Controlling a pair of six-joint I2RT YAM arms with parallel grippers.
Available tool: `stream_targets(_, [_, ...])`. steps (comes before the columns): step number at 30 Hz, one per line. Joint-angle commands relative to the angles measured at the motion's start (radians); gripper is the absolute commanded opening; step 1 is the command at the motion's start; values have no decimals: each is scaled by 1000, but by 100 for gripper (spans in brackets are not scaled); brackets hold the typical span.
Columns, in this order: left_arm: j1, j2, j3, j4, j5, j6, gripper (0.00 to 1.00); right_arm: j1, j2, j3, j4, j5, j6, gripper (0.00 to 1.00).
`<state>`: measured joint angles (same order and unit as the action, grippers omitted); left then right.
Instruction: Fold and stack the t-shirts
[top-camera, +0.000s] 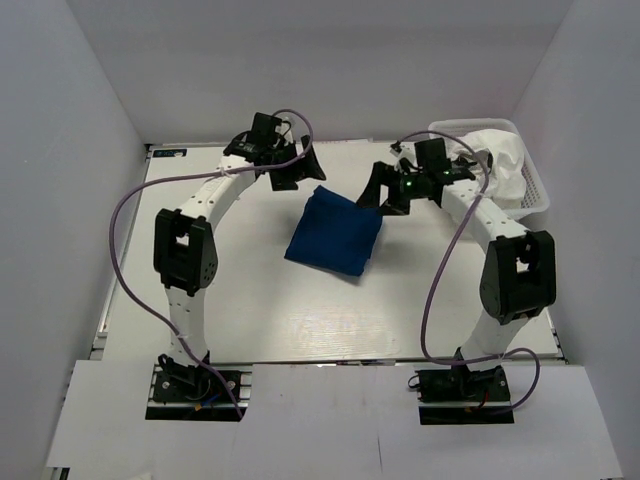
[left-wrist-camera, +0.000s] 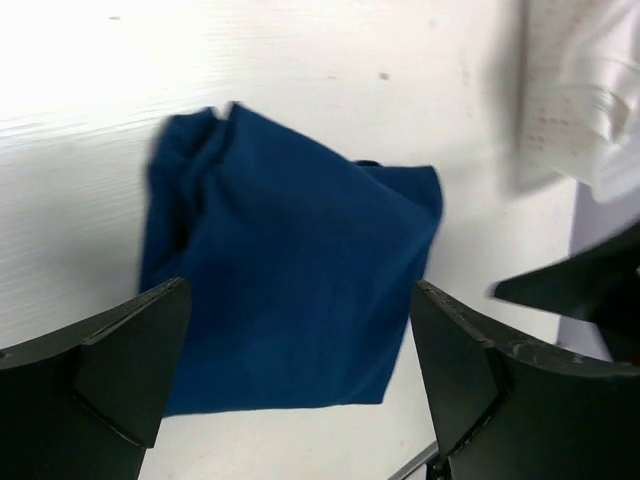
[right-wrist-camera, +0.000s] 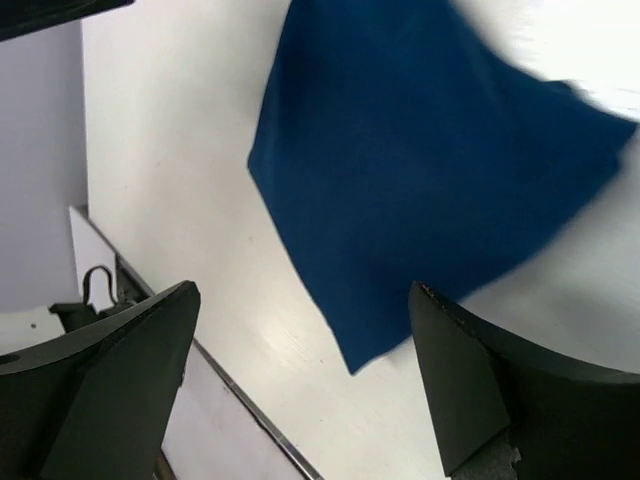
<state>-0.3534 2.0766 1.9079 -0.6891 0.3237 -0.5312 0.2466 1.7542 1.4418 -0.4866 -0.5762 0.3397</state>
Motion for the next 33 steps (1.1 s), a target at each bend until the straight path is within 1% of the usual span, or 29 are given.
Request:
stream_targets(1, [-38, -32, -53, 109, 116, -4, 100, 31, -16, -86, 189, -91, 54, 90])
stream_targets(3, [-53, 22, -53, 174, 141, -16, 100, 34, -6, -118, 255, -91, 67, 90])
stream_targets(4, [-62, 52, -14, 174, 153, -16, 100, 31, 8, -127, 342, -94, 82, 90])
stream_targets(6, [-62, 121, 72, 165, 181, -26, 100, 26, 30, -164, 402, -90, 88, 90])
stream_targets(7, [-62, 178, 89, 165, 181, -35, 100, 25, 48, -181, 437, -86, 94, 90])
stream_targets(8, [-62, 203, 89, 190, 181, -55, 100, 17, 66, -195, 562, -83, 94, 90])
stream_targets(9, [-62, 221, 89, 213, 220, -68, 100, 14, 91, -243, 604, -97, 99, 90])
stream_targets(10, [-50, 235, 71, 239, 241, -104, 100, 10, 103, -267, 714, -149, 107, 90])
stream_targets(12, [-38, 253, 11, 305, 252, -134, 100, -15, 162, -325, 923, -162, 166, 90])
stream_targets(13, [-29, 254, 2, 306, 242, -135, 100, -21, 185, -337, 948, -177, 182, 90])
stream_targets(14, [-29, 254, 2, 306, 188, -135, 100, -45, 208, -325, 962, -192, 238, 90])
stream_targets(15, [-29, 254, 12, 271, 161, -119, 100, -50, 290, -316, 982, -203, 249, 90])
stream_targets(16, [-29, 254, 13, 249, 129, -107, 100, -55, 312, -301, 982, -243, 254, 90])
stream_targets(18, [-19, 264, 25, 226, 129, -98, 100, -60, 349, -310, 1025, -251, 280, 90])
stream_targets(21, [-10, 264, 25, 212, 118, -98, 100, -59, 315, -333, 1019, -241, 266, 90])
stream_targets(22, [-10, 264, 58, 200, 127, -98, 100, -59, 291, -307, 1004, -243, 248, 90])
stream_targets(23, [-10, 264, 74, 189, 127, -86, 100, -61, 285, -291, 946, -240, 227, 90])
stream_targets(24, [-10, 264, 89, 157, 118, -85, 100, -58, 248, -247, 860, -243, 166, 90])
stream_targets(25, [-10, 232, 101, 145, 98, -58, 100, -58, 235, -204, 768, -244, 142, 90])
stream_targets(26, [-10, 209, 102, 145, 83, -58, 100, -55, 222, -187, 726, -222, 119, 90])
stream_targets(27, [-10, 182, 89, 145, 60, -47, 100, -50, 165, -160, 624, -205, 58, 90])
stream_targets(29, [-10, 122, 27, 145, -18, -47, 100, -44, 122, -184, 600, -159, 38, 90])
stream_targets(30, [-10, 64, -2, 145, -67, -47, 100, -47, 57, -192, 565, -148, 33, 90])
stream_targets(31, [-19, 41, -50, 157, -89, -47, 100, -46, 39, -202, 551, -136, 24, 90])
stream_targets(33, [-28, 16, -78, 129, -132, -24, 100, -46, -18, -245, 502, -87, 22, 90])
